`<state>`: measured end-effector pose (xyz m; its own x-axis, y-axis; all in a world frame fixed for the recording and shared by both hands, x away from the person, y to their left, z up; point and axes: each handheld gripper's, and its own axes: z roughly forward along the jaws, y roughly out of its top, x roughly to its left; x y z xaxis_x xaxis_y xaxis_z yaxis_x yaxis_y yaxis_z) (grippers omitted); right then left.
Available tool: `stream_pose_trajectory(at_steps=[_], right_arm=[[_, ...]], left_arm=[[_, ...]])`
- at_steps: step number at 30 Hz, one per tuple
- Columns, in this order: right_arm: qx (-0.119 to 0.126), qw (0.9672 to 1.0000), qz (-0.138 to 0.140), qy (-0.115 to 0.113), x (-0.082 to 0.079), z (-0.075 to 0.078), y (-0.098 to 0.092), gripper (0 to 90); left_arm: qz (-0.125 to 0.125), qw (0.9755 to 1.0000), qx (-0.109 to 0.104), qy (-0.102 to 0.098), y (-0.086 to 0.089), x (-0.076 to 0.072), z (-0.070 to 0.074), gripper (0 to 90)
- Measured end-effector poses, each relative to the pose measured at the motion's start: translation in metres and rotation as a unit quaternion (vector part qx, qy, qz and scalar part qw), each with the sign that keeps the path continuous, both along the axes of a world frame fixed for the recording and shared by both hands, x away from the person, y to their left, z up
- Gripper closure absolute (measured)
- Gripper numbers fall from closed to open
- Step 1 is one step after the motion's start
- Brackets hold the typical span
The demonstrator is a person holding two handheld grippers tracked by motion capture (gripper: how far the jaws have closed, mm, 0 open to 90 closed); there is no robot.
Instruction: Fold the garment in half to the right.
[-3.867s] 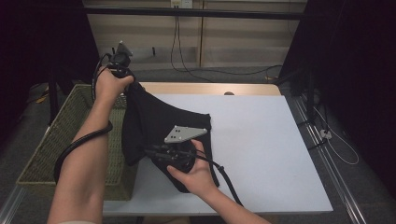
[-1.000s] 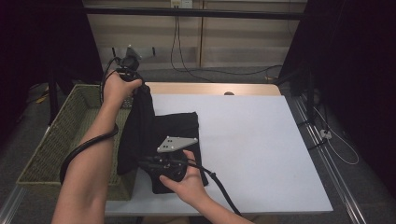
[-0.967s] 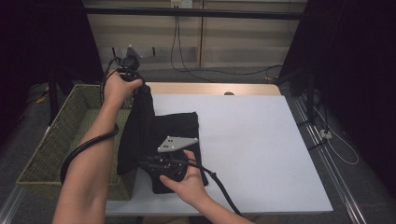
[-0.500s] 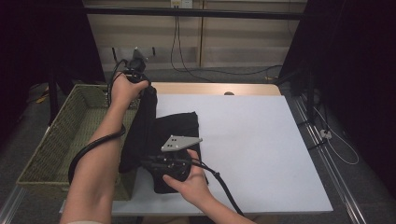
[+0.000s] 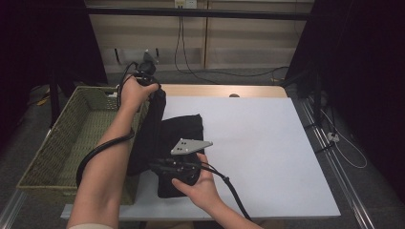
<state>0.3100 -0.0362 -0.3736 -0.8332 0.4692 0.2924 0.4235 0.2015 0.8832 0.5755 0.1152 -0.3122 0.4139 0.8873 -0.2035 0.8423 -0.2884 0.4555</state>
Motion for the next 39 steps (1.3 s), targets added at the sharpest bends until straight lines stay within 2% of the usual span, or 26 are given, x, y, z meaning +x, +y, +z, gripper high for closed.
stream_pose_trajectory(at_steps=[4, 7, 8, 9, 10, 11, 12, 13, 15, 16, 17, 19, 23, 27, 32, 35, 39], right_arm=[[-0.003, 1.0, -0.008, 0.001, -0.003, 0.001, -0.009, 81.3], [-0.002, 0.9998, -0.018, 0.0, -0.006, 0.001, -0.02, 80.2], [-0.005, 0.9997, -0.024, -0.004, -0.007, 0.001, -0.024, 77.9], [-0.008, 0.9994, -0.033, -0.012, -0.008, 0.001, -0.029, 72.1], [-0.009, 0.9992, -0.038, -0.01, -0.009, 0.002, -0.034, 66.7], [-0.005, 0.9991, -0.043, -0.008, -0.01, 0.003, -0.039, 64.5], [-0.006, 0.9986, -0.052, -0.01, -0.01, 0.003, -0.044, 58.3], [-0.015, 0.9978, -0.063, -0.016, -0.01, 0.005, -0.048, 51.3], [-0.03, 0.9967, -0.074, -0.015, -0.006, 0.006, -0.056, 45.1], [-0.034, 0.996, -0.081, -0.017, -0.004, 0.005, -0.059, 43.7], [-0.034, 0.9955, -0.087, -0.017, -0.001, 0.005, -0.063, 43.7], [-0.042, 0.9945, -0.095, -0.012, 0.008, 0.002, -0.068, 40.3], [-0.054, 0.9923, -0.112, -0.001, 0.028, -0.006, -0.076, 37.9], [-0.076, 0.9896, -0.122, 0.008, 0.053, -0.015, -0.083, 35.4], [-0.095, 0.9829, -0.157, 0.015, 0.088, -0.027, -0.091, 36.5], [-0.11, 0.9786, -0.173, 0.008, 0.107, -0.032, -0.093, 39.3], [-0.114, 0.9728, -0.201, 0.017, 0.133, -0.039, -0.096, 44.6]], left_arm=[[-0.013, 0.9999, -0.001, 0.007, -0.016, 0.0, -0.004, 81.1], [-0.036, 0.999, -0.021, 0.013, -0.032, -0.002, -0.009, 76.8], [-0.055, 0.9982, -0.02, 0.012, -0.038, -0.003, -0.011, 70.6], [-0.061, 0.998, -0.016, 0.005, -0.043, -0.004, -0.011, 60.6], [-0.058, 0.9982, -0.017, -0.005, -0.046, -0.004, -0.009, 53.0], [-0.058, 0.9979, -0.028, -0.011, -0.046, -0.005, -0.007, 51.3], [-0.06, 0.9975, -0.035, -0.015, -0.046, -0.004, -0.006, 46.8], [-0.057, 0.9978, -0.029, -0.019, -0.045, -0.004, -0.005, 40.9], [-0.046, 0.9983, -0.028, -0.022, -0.042, -0.004, -0.004, 26.5], [-0.046, 0.9984, -0.028, -0.018, -0.04, -0.004, -0.003, 24.4], [-0.054, 0.9981, -0.018, -0.025, -0.038, -0.005, -0.003, 24.3], [-0.063, 0.9973, -0.008, -0.036, -0.035, -0.006, -0.003, 20.3], [-0.072, 0.9965, 0.005, -0.043, -0.029, -0.008, -0.003, 16.1], [-0.079, 0.9955, 0.011, -0.051, -0.024, -0.012, 0.0, 14.7], [-0.095, 0.9933, 0.016, -0.064, -0.019, -0.021, 0.005, 14.0], [-0.102, 0.9922, 0.016, -0.07, -0.017, -0.025, 0.007, 14.1], [-0.1, 0.9923, 0.015, -0.071, -0.013, -0.03, 0.007, 14.0]])
